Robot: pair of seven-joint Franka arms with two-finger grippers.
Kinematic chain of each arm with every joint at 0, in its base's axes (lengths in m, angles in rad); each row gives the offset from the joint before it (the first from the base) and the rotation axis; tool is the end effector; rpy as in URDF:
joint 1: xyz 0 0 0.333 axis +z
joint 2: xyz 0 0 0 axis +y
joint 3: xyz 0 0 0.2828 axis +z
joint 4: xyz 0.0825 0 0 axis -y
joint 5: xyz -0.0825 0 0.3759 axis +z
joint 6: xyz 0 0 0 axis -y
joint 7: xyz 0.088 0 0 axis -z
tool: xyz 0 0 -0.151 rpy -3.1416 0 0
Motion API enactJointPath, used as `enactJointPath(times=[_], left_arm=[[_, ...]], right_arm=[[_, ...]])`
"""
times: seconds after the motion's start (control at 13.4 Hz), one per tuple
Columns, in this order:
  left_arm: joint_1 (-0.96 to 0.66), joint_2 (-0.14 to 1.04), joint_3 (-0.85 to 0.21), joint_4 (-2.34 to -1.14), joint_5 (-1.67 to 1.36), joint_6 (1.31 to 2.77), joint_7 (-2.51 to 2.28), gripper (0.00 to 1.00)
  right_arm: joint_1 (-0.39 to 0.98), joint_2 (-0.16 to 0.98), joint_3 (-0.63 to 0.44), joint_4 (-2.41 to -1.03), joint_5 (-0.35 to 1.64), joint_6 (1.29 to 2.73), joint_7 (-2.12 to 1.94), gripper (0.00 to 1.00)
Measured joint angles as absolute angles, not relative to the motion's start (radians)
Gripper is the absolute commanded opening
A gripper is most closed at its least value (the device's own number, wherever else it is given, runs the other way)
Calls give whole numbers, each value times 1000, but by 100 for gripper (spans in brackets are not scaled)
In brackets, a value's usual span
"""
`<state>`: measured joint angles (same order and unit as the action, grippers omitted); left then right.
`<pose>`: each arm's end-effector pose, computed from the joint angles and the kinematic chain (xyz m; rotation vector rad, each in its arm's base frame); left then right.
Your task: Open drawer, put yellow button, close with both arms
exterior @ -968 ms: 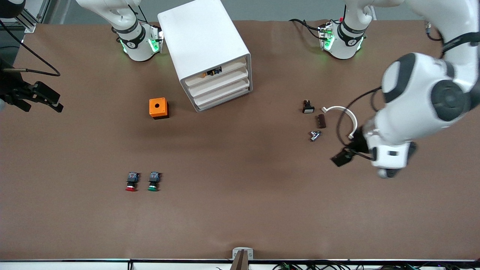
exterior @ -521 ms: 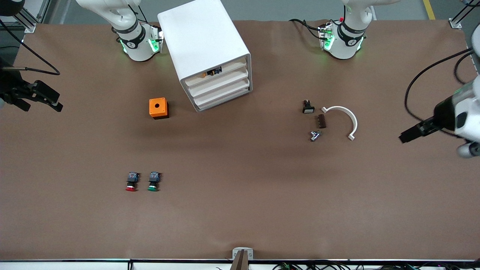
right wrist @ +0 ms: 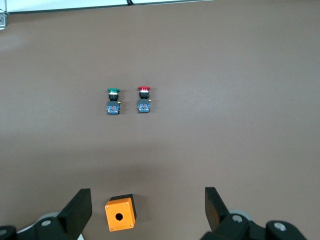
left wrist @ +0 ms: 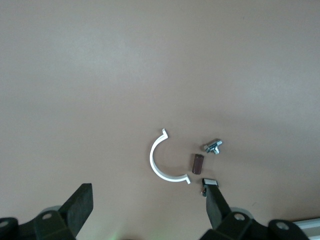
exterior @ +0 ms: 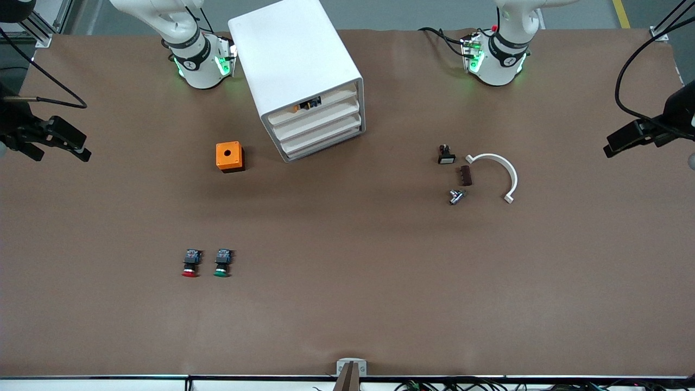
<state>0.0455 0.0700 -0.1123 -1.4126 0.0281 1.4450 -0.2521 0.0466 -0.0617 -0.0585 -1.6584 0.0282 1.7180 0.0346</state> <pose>0.5506 -0.0303 0.5707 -3.1016 -0.2931 0.0522 0.5485 -0.0034 0.5539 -3.1019 0.0761 -0.1877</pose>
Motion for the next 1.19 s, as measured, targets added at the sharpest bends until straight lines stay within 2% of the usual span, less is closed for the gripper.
enactJointPath(times=[0.45, 1.19], left_arm=[[-3, -57, -91, -1581, 28, 1483, -251, 100], [-4, -53, -91, -1605, 28, 1504, -249, 100]], right_arm=[[47, -67, -58, -1658, 28, 1718, 35, 100], [47, -69, -59, -1658, 28, 1719, 35, 100]])
